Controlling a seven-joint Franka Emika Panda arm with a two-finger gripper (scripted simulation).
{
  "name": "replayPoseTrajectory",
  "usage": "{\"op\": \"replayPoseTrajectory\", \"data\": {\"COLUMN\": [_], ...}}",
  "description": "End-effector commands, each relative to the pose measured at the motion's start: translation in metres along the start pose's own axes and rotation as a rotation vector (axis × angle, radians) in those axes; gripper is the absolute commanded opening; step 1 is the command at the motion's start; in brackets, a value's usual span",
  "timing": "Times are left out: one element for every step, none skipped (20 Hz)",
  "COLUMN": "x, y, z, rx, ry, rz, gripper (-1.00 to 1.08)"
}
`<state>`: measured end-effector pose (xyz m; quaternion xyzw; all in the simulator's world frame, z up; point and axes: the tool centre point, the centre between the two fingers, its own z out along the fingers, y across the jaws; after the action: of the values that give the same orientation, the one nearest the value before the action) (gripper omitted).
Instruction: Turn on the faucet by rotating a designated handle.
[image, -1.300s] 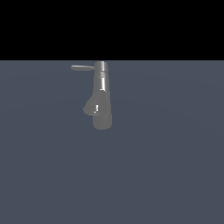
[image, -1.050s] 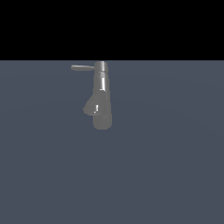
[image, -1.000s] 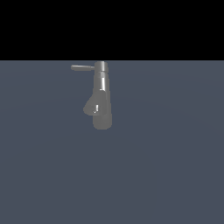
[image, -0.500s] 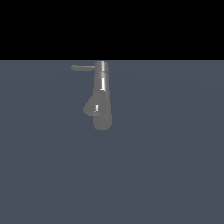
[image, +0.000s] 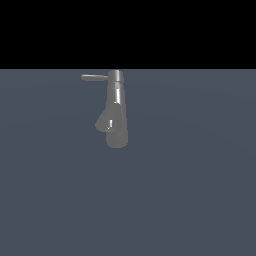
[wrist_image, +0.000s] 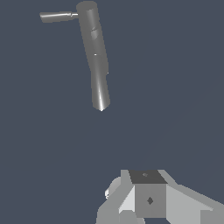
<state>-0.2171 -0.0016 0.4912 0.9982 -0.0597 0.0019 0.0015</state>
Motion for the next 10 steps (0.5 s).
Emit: {"op": "replayPoseTrajectory", "data": {"x": [0.009, 0.014, 0.019, 0.024, 0.029, 0.035, 0.041, 0.047, 0.053, 0.059], "y": [-0.003, -0.004, -0.005, -0.007, -0.009, -0.011, -0.013, -0.015, -0.017, -0.019], "z": [0.0, 0.0, 0.0, 0.0, 0.0, 0.0, 0.001, 0.002, 0.002, 0.003], "rx": [-0.008, -0.012, -0.016, -0.02, -0.024, -0.028, -0.033, -0.037, -0.041, -0.045], "ry": [-0.002, -0.002, -0.003, -0.003, -0.003, -0.004, -0.004, -0.004, -0.004, -0.004], "rz": [0.034, 0.05, 0.066, 0.084, 0.103, 0.123, 0.143, 0.164, 0.184, 0.205], "gripper": [-1.0, -1.0, -1.0, -1.0, -1.0, -1.0, -1.0, -1.0, -1.0, -1.0]}}
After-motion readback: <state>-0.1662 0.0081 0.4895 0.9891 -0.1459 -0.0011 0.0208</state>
